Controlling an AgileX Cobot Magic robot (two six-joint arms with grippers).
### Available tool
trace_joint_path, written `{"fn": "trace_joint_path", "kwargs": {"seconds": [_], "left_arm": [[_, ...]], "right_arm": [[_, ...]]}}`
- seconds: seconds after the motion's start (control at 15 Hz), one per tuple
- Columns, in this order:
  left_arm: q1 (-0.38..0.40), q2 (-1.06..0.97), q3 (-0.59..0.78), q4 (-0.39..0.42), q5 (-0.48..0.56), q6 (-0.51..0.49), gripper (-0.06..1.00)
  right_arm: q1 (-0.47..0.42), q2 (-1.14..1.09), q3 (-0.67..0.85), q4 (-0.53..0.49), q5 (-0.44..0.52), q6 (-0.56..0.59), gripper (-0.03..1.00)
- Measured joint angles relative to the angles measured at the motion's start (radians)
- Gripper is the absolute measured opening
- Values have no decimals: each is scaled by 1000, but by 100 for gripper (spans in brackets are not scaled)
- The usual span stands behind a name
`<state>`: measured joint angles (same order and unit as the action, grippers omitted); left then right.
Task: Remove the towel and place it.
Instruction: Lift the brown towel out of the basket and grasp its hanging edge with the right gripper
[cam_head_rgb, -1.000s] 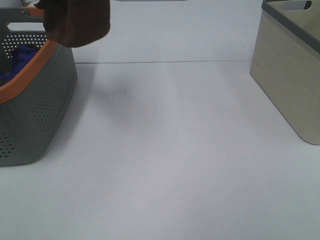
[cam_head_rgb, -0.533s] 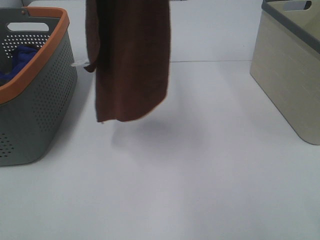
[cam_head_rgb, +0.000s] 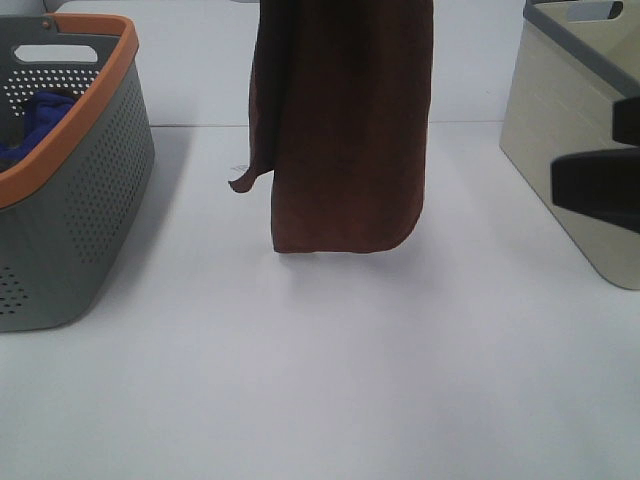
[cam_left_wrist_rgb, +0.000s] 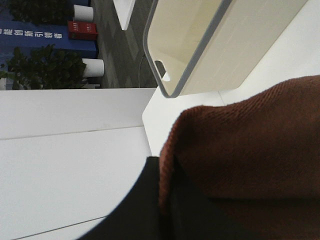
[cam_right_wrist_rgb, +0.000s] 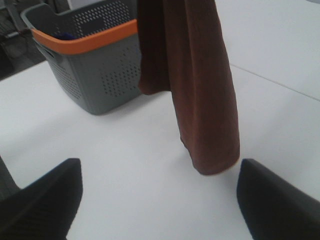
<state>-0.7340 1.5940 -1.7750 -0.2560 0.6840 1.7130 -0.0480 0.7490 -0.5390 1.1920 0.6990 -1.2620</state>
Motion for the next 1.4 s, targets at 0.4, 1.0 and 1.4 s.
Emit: {"fn": "trace_joint_path", "kwargs": {"seconds": [0.4,1.0,1.4], "left_arm": [[-53,29,0,-3,86,26,0],[-120,29,0,-10,170,59,0],[-120,29,0,-22,170,59,0]], "right_arm": [[0,208,0,379,93,-476,74],[0,345,-62,536,157,-666,73],[0,506,-69,534,148,-709,54]]}}
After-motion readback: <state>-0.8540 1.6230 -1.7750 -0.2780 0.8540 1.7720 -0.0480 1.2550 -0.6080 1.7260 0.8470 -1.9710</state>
